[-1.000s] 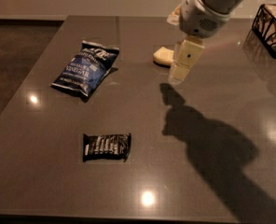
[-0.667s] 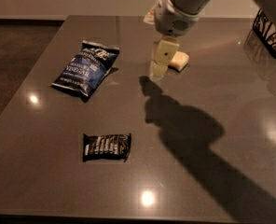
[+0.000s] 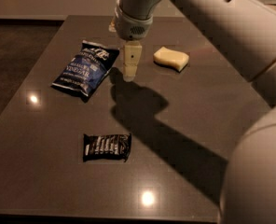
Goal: Move blue chip bag near rxbar chocolate
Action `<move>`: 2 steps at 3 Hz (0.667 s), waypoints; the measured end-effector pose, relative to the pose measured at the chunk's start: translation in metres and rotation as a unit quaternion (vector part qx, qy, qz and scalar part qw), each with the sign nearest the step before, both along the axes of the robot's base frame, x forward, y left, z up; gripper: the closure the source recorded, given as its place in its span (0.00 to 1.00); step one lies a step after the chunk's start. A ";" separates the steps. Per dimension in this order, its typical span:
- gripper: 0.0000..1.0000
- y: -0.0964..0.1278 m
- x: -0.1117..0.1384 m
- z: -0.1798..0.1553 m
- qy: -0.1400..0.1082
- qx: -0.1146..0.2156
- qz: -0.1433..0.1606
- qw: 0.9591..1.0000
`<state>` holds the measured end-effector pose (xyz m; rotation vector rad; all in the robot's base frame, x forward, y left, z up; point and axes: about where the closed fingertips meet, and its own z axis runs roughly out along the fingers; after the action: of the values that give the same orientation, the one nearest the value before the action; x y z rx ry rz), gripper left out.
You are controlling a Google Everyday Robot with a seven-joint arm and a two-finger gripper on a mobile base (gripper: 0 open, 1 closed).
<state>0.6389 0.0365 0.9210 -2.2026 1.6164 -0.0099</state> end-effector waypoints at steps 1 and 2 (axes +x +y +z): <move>0.00 0.033 0.015 -0.014 0.002 -0.028 0.029 0.999; 0.00 0.066 0.027 -0.031 0.009 -0.063 0.062 0.996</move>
Offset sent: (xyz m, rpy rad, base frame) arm 0.0358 0.0862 -0.0353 -0.1647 0.0247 0.1570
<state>0.6656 0.1025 0.8896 -2.4017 1.5232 -0.0599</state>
